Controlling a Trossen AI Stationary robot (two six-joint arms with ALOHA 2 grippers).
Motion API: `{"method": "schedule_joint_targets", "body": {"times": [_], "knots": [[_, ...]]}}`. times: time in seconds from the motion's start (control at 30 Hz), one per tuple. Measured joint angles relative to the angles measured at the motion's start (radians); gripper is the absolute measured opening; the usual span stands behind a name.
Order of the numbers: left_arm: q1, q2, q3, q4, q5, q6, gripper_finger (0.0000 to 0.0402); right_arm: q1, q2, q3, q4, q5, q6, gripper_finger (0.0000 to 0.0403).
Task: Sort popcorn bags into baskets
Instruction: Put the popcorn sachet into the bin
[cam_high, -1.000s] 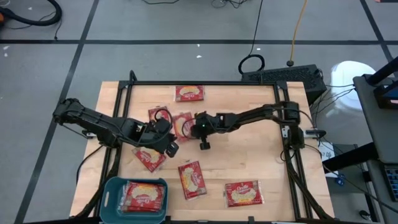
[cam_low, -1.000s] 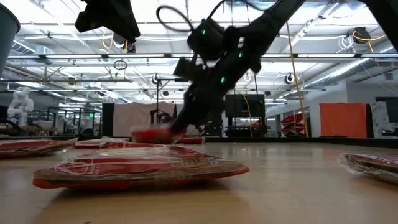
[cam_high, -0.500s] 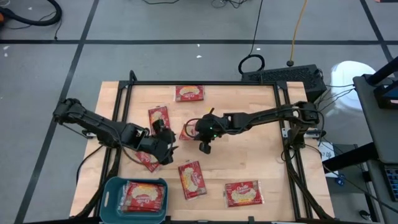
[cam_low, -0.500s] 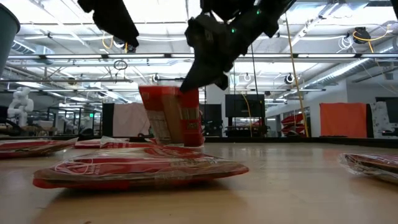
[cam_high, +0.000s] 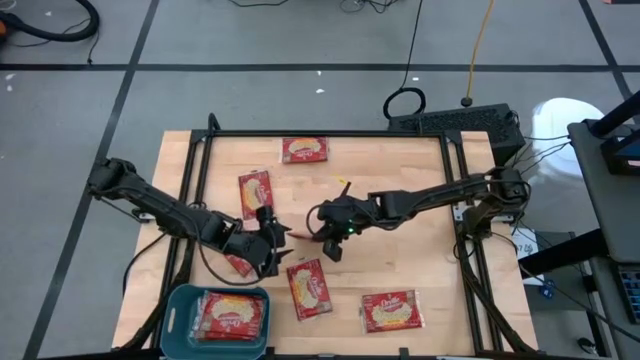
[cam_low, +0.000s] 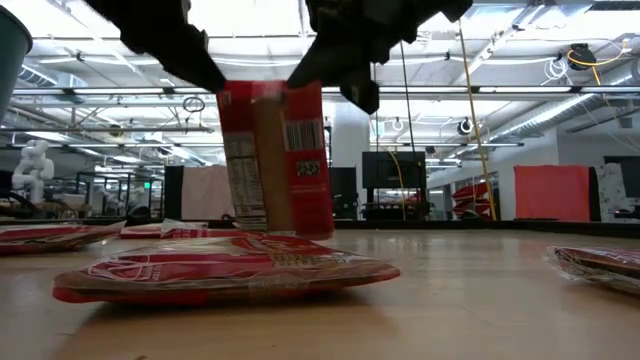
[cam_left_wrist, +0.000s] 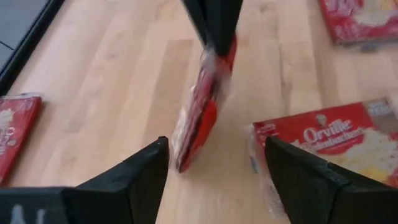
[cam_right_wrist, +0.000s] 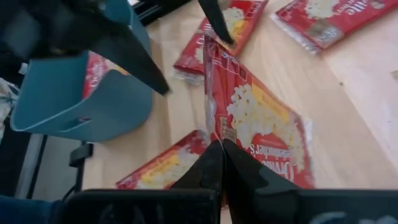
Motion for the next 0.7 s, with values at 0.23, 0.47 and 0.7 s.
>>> {"method": "schedule_joint_targets", "body": {"times": [0.23, 0.47, 0.7], "knots": [[0.052, 0.011, -0.038, 0.049, 0.008, 0.033, 0.0237, -0.001, -0.001, 0.001, 0.013, -0.051, -0.005, 0.0], [0.135, 0.053, -0.038, 0.142, 0.201, 0.129, 0.0166, -0.028, -0.001, 0.001, 0.013, -0.103, -0.058, 0.0], [0.198, 0.085, -0.038, 0.207, 0.262, 0.144, 0.0034, -0.081, -0.009, 0.001, 0.004, -0.161, -0.116, 0.0]]}}
